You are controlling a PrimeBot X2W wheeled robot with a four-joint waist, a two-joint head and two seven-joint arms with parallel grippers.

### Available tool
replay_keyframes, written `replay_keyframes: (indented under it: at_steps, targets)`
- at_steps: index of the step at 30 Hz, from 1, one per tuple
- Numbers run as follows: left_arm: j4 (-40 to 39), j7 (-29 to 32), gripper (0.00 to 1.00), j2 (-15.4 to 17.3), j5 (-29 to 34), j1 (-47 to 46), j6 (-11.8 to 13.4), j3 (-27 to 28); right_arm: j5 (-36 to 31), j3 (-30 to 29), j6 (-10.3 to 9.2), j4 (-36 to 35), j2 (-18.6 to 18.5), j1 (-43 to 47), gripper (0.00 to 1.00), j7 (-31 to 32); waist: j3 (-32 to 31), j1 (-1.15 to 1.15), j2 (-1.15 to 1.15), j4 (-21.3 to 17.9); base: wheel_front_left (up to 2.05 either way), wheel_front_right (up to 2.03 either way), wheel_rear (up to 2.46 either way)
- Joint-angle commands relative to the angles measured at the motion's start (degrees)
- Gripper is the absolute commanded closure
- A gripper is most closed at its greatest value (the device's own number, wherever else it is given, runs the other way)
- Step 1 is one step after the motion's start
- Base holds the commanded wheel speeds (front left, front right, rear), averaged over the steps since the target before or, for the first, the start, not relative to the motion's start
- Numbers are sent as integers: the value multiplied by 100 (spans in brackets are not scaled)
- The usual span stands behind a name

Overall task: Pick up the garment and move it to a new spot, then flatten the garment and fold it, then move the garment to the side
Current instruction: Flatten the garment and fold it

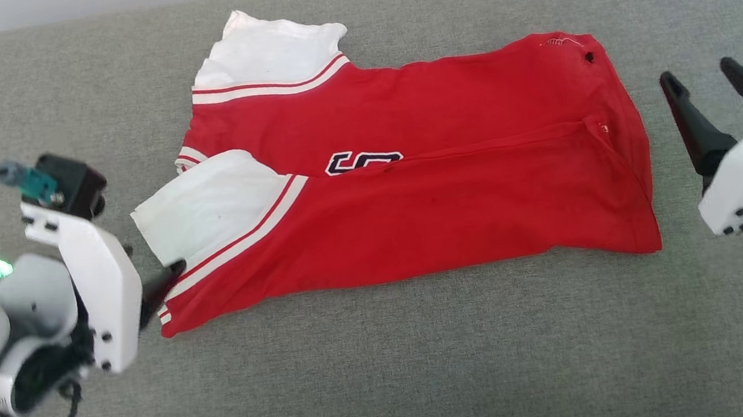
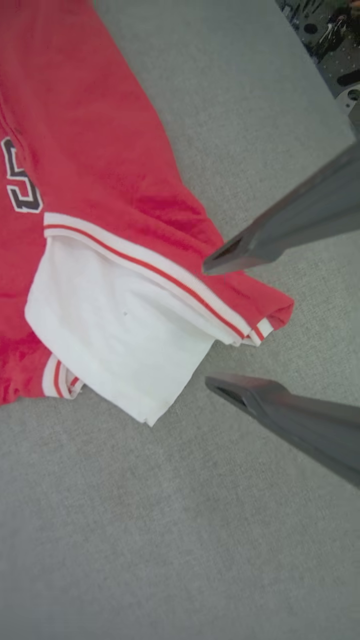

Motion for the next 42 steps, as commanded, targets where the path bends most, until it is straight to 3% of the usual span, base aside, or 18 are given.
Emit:
replay_keyframes:
  at_steps: [1,5,10,13,23,24,25,32,42]
  targets:
    - [-180,4,0,71,-102,147,176,35,-118,-95,-5,-176,131,137,0,-119,10,0,0,-17,0,0,0]
    - [-642,-117,0,276,-326,509,676,111,-374,-403,-5,-700,574,459,0,-378,69,0,0,-111,0,0,0]
    - [-615,-367,0,352,-609,911,979,180,-483,-604,-4,-1099,881,761,0,-522,188,0,0,-276,0,0,0]
    - [-361,-551,0,281,-806,1089,998,245,-415,-618,-4,-1231,958,898,0,-456,272,0,0,-368,0,0,0]
    - [763,-626,0,-176,-1320,1339,662,304,-259,-377,-4,-1327,1009,1150,0,95,450,0,0,-510,0,0,0]
    - [849,-590,71,-237,-1321,1327,615,284,-201,-348,-4,-1298,1010,1161,0,207,459,0,0,-514,0,0,0]
    - [940,-549,100,-296,-1376,1317,581,281,-172,-310,-4,-1264,1010,1166,0,326,466,0,0,-516,0,0,0]
    - [1157,-497,100,-524,-1245,1114,287,227,-77,-144,-4,-694,819,830,0,1369,560,0,0,-443,0,0,0]
    - [1190,-521,100,-743,-1117,872,177,217,-56,34,-4,408,611,217,0,2444,673,0,0,-235,0,0,0]
